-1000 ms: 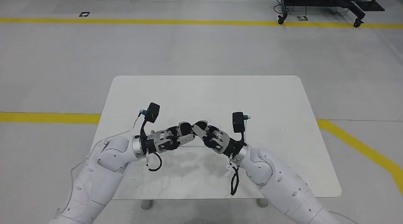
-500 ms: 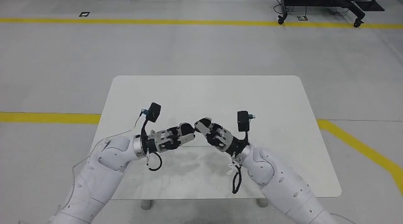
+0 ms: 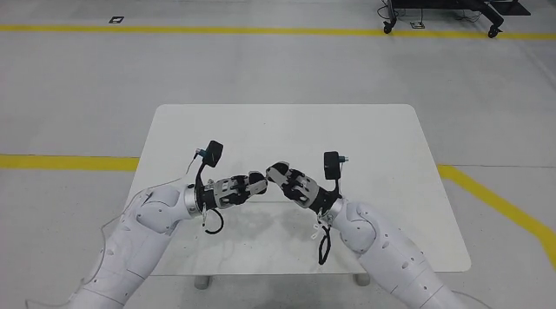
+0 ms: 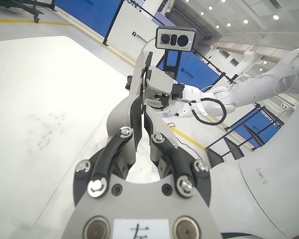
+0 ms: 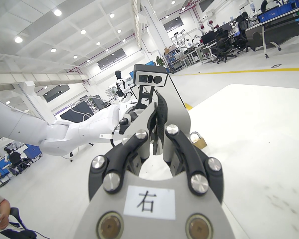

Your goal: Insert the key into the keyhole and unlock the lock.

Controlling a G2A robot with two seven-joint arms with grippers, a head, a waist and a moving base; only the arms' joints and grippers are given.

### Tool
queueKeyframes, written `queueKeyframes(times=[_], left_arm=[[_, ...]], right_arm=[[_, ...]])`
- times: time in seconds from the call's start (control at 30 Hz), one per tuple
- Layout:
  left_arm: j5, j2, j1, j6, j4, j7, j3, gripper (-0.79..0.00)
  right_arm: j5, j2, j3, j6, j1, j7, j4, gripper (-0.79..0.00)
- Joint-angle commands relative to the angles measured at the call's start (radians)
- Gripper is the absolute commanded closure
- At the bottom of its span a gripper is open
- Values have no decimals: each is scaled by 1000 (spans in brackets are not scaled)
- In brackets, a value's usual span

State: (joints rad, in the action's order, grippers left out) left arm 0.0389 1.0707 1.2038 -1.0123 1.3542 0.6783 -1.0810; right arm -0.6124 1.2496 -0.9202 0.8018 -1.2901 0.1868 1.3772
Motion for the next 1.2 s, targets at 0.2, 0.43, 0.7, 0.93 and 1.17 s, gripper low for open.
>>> queueKeyframes(times=[0.2,0.43,0.7,0.93,1.17], left_arm=[[1,-5,-3,0,-12,-39,-7,0],[-46,-10,-5,0,-6,-15,12,-182],[-213,-23,-21,0,-12,84,18,-517],[-272,-27,-22,0,-12,129,22,-296],[-266,-28,-31,0,-18,129,39,-126]], right_arm=[[-1,3,-14,13,-5,4,-10,0],[5,7,-19,29,-7,-3,-16,0],[12,10,-30,55,-13,6,-21,0],[13,15,-29,63,-14,-2,-27,0],[16,22,-19,65,-6,-17,-35,0]])
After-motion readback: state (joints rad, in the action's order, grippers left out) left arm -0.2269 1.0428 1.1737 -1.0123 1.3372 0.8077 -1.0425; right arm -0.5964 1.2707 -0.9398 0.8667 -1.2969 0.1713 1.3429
